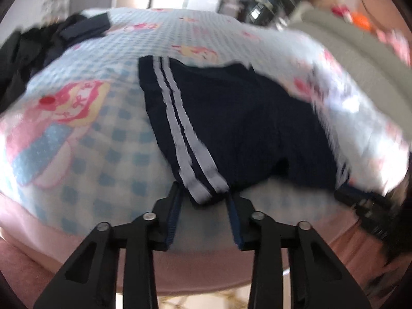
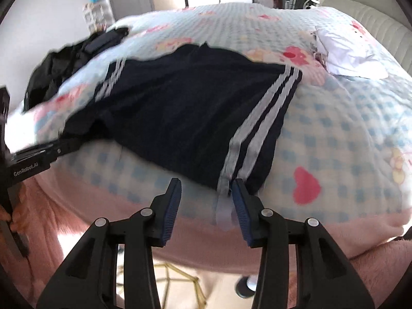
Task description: Fold clothes
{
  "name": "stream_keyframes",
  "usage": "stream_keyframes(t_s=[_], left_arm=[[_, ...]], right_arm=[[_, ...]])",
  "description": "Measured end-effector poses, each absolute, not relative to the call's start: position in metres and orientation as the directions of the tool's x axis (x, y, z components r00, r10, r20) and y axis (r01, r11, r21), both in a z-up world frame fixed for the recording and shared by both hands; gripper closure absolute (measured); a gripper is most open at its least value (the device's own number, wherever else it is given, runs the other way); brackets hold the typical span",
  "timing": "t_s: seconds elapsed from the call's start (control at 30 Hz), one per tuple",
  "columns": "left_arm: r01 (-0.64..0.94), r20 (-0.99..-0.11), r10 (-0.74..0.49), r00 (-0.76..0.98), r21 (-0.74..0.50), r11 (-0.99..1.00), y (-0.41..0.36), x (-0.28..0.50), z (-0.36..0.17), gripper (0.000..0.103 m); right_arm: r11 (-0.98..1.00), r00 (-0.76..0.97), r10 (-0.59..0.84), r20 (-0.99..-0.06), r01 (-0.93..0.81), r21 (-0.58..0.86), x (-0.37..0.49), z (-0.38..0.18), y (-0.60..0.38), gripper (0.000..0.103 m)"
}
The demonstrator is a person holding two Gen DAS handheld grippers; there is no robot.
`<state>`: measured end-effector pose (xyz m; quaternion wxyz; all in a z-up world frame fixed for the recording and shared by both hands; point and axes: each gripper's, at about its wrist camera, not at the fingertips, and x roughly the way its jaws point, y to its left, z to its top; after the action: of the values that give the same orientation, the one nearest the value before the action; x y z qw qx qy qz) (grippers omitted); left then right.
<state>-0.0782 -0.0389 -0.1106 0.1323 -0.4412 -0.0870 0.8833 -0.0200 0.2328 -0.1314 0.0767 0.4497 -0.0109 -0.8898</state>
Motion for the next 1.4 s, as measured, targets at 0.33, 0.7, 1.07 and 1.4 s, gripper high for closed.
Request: stream_keyframes(t_s=[0.33, 0.7, 1.07, 1.4], left_arm=[[-0.050, -0.752, 0.273, -0.600, -0.305, -0.951, -0.061, -0.098, -0.110, 0.070], [-0.009, -0.784, 0.170, -0.597, -0.205, -0.979, -0.049, -0.084, -0.118, 0.068], [-0.096, -0.776, 0.263, -0.573, -0.256, -0.962, -0.040, -0.083, -0.115, 0.067], [-0.097, -0.739, 0.219, -0.637, -0.205, -0.974, -0.038, -0.085, -0.092, 0.095]], right_arm=[[-0.992, -0.619, -0.113, -0.778, 0.024, 0.125, -0.031, -0.117, 0.258, 0.061], [-0.984, -0.594, -0.031, -0.804, 0.159, -0.080, -0.023, -0.145, 0.206, 0.062], [-0.995, -0.580, -0.039, -0.814, -0.054, 0.086, -0.038, -0.144, 0.262, 0.062], [-0.995, -0.648, 0.097, -0.756, -0.068, -0.069, -0.047, -0.132, 0.256, 0.083]])
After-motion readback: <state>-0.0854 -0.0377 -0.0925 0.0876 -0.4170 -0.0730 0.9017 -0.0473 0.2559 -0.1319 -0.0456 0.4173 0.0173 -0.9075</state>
